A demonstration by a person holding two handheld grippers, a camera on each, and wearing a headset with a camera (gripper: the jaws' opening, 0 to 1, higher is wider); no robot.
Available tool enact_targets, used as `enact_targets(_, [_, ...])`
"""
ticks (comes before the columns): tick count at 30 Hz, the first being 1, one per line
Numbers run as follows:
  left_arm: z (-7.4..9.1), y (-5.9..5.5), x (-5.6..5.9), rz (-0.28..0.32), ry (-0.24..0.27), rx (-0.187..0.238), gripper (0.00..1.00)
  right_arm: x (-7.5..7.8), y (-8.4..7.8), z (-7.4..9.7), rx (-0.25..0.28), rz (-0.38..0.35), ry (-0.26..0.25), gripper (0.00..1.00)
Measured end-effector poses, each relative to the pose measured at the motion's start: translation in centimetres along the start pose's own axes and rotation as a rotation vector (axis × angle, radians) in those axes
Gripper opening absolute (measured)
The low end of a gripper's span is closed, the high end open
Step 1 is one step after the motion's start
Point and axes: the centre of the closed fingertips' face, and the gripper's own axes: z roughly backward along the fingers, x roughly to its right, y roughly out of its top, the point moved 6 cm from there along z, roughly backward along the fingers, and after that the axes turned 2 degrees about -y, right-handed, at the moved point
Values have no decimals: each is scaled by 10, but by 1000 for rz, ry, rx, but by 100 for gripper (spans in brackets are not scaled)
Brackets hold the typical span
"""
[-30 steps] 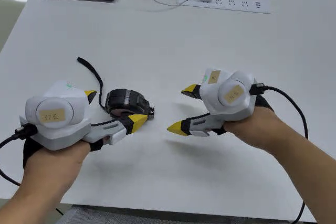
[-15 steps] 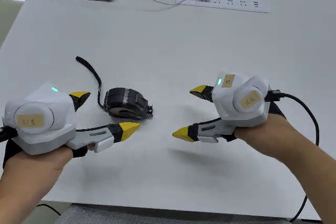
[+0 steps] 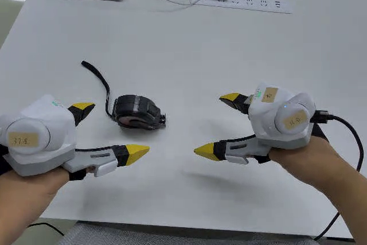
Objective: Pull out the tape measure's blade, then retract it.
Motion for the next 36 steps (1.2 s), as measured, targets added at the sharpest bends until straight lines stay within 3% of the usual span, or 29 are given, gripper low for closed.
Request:
enact_targets(17, [13,-4,0,-17,-51,-12,91,6,-12,33,32,-49,-60,81])
enact_targets(36, [24,-14,0,-34,-85,-32,91,-4,-35,62,58,-131,-108,84])
